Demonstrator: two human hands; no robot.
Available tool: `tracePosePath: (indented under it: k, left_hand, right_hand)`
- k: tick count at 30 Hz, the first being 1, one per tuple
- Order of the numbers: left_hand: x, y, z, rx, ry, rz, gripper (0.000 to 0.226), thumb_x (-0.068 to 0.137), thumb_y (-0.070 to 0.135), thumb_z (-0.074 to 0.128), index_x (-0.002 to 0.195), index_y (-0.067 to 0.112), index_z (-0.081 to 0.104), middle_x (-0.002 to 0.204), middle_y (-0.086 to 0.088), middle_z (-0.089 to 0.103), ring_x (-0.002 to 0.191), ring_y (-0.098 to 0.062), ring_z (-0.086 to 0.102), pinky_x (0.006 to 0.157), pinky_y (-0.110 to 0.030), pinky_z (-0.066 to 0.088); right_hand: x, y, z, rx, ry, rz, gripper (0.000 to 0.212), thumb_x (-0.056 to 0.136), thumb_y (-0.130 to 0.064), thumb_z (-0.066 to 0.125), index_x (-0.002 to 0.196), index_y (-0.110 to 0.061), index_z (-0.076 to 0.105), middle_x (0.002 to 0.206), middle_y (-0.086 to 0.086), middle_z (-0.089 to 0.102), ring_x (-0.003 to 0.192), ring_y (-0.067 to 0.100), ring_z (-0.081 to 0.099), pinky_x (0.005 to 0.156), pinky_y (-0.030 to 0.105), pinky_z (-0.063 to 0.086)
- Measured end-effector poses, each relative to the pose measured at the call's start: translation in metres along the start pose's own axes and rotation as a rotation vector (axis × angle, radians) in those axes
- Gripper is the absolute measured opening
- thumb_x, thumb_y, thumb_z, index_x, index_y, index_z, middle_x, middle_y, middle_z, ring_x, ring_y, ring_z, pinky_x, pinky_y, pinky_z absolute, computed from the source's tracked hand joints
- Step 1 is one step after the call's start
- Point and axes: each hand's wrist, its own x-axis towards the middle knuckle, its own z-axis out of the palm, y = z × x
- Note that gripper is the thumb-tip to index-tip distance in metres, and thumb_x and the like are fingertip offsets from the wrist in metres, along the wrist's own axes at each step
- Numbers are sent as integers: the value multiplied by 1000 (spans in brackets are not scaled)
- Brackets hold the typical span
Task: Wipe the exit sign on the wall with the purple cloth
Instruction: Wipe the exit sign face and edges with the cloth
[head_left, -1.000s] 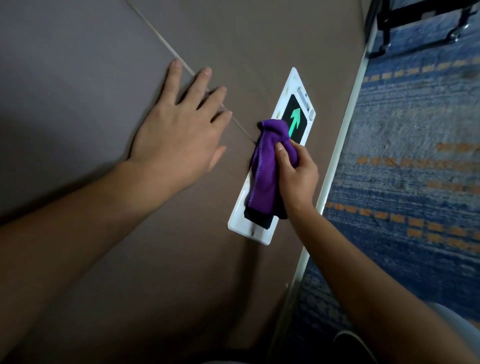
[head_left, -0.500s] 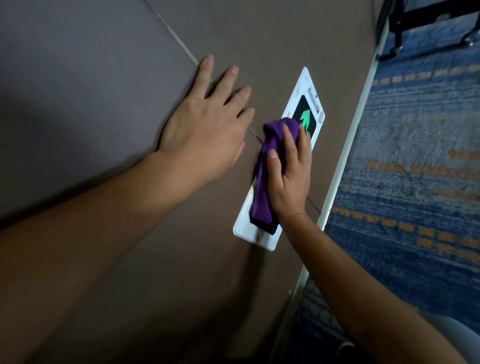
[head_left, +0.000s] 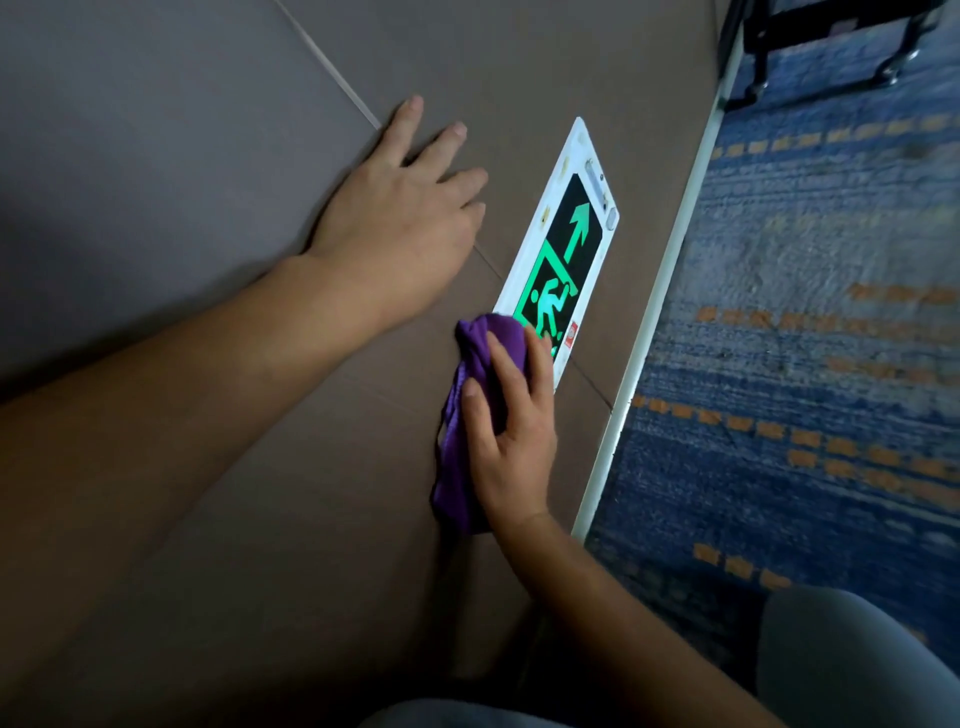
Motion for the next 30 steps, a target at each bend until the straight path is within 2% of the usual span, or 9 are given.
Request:
tracePosePath:
  k: [4, 8, 11, 15, 17, 21, 24, 30]
  left_hand:
    - [-1, 1, 1, -22, -2, 12, 44, 104, 31, 44, 145, 19, 53, 162, -5, 37, 156, -33, 19, 124, -60, 8]
    - [1, 2, 4, -25, 3, 12, 43, 100, 31, 53, 142, 21, 57, 160, -4, 41, 155, -32, 21, 124, -61, 9]
    - [3, 1, 4, -15, -2, 3, 42, 101, 30, 51, 141, 21, 58, 158, -3, 43, 155, -31, 22, 124, -60, 9]
    - [5, 0, 5, -26, -11, 13, 38, 101, 24, 49, 136, 21, 63, 153, -1, 49, 155, -30, 23, 125, -57, 6]
    - [5, 0, 5, -26, -19, 8, 36, 100, 24, 51, 133, 21, 65, 152, 1, 49, 155, -28, 23, 125, -56, 5]
    - [7, 1, 5, -32, -24, 11, 34, 100, 24, 52, 131, 22, 66, 153, 2, 49, 156, -27, 22, 126, -56, 5]
    - [7, 1, 5, -23, -12, 8, 34, 100, 26, 52, 132, 23, 66, 154, 2, 48, 156, -27, 22, 126, -55, 6]
    - [7, 1, 6, -24, -9, 17, 37, 101, 27, 48, 134, 24, 64, 156, 2, 45, 155, -26, 22, 126, -56, 7]
  right_hand:
    - [-24, -1, 3, 9, -43, -1, 46, 102, -35, 60, 147, -27, 57, 169, -1, 31, 159, 18, 23, 127, 34, 27]
    - [6, 1, 1, 10, -42, -24, 44, 101, -25, 62, 145, -21, 59, 166, 5, 36, 158, 21, 26, 127, 34, 26]
    - [40, -2, 1, 25, -12, 19, 43, 101, -23, 62, 144, -20, 60, 163, 6, 39, 155, 21, 32, 124, 35, 31]
    - [90, -7, -2, 7, 34, 66, 42, 103, -23, 61, 145, -23, 59, 161, 3, 41, 150, 16, 38, 111, 6, 24]
    - [107, -8, -4, -11, 44, 84, 43, 103, -24, 60, 146, -24, 58, 160, 2, 44, 147, 15, 41, 104, -1, 21]
    - [120, -8, -6, -49, 53, 109, 43, 103, -28, 59, 146, -27, 59, 158, 3, 47, 146, 18, 43, 113, 20, 28]
    - [119, -6, -8, -100, 58, 92, 43, 103, -30, 60, 145, -28, 59, 156, 3, 50, 145, 19, 43, 111, 22, 28]
    - [115, -8, -13, -190, 38, 65, 39, 99, -26, 63, 137, -26, 67, 140, 6, 61, 127, 28, 51, 106, 32, 42]
